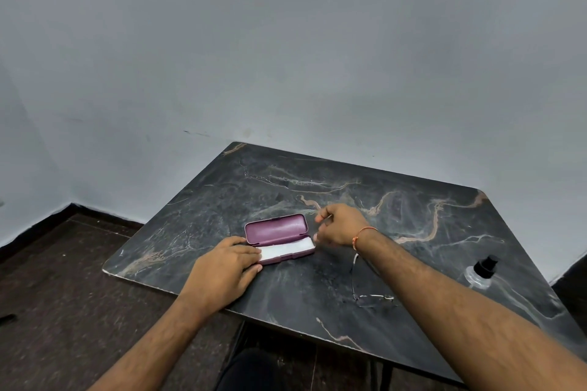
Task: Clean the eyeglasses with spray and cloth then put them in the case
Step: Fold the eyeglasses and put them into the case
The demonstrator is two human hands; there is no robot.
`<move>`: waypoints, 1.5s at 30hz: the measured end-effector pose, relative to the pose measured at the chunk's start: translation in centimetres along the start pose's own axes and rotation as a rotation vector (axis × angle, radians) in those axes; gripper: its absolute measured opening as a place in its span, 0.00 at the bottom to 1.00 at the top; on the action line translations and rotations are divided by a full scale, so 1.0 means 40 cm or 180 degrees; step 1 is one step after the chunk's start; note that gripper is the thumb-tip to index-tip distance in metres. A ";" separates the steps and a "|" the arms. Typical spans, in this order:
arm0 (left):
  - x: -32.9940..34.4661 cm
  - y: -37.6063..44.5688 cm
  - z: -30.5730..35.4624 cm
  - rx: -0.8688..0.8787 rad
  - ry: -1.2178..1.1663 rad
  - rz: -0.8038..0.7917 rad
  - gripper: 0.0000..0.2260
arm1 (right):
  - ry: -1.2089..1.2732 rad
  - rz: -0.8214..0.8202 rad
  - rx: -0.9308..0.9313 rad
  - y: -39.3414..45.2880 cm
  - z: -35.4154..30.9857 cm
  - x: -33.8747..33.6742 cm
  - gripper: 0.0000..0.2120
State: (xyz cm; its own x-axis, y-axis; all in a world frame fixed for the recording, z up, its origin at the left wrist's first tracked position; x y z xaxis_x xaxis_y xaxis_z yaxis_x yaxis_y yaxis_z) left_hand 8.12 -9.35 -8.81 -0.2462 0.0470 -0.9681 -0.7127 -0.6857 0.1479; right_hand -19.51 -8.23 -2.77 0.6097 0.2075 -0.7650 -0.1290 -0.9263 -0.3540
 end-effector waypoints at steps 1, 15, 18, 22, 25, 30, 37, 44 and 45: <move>-0.001 -0.003 0.004 -0.0008 -0.0021 0.0064 0.13 | 0.0035 0.0088 -0.0027 -0.017 0.009 -0.013 0.14; 0.025 0.027 0.235 0.0443 -0.1632 0.0325 0.15 | 0.0377 0.1949 -0.0427 -0.402 0.276 -0.052 0.02; 0.055 0.050 0.290 0.0354 -0.2124 0.0012 0.14 | 0.0607 0.2111 -0.0243 -0.446 0.350 -0.006 0.03; 0.091 0.072 0.319 0.0022 -0.2530 -0.0143 0.14 | 0.0997 0.2117 -0.0100 -0.458 0.425 0.044 0.05; 0.110 0.080 0.324 -0.0113 -0.2529 -0.0242 0.14 | 0.1199 0.1943 -0.0119 -0.447 0.455 0.069 0.07; 0.132 0.078 0.350 -0.0246 -0.2306 -0.0452 0.14 | 0.1490 0.1878 -0.0153 -0.427 0.482 0.086 0.06; 0.139 0.068 0.366 -0.0319 -0.2152 -0.0277 0.12 | 0.1596 0.1558 -0.0318 -0.415 0.499 0.094 0.07; 0.136 0.069 0.361 -0.0373 -0.2249 -0.0275 0.11 | 0.1714 0.1385 -0.0453 -0.404 0.511 0.100 0.06; 0.137 0.070 0.360 -0.0375 -0.2267 -0.0287 0.12 | 0.1752 0.1345 -0.0492 -0.405 0.511 0.099 0.06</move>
State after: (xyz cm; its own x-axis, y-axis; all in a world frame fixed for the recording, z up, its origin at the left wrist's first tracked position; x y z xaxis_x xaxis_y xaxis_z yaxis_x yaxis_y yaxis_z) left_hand -4.67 -0.54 -10.78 -0.5863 0.5410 -0.6030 -0.6848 -0.7286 0.0121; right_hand -30.97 14.03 -11.05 0.8439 -0.3305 -0.4227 -0.3540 -0.9349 0.0245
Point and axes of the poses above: each hand's wrist, its own y-axis towards the middle knuckle, its own x-axis out of the palm, z = x × y, the point moved 4 cm from there along y, towards the middle knuckle, and after that the axes turned 15 degrees about -z, right-handed, at the moved point
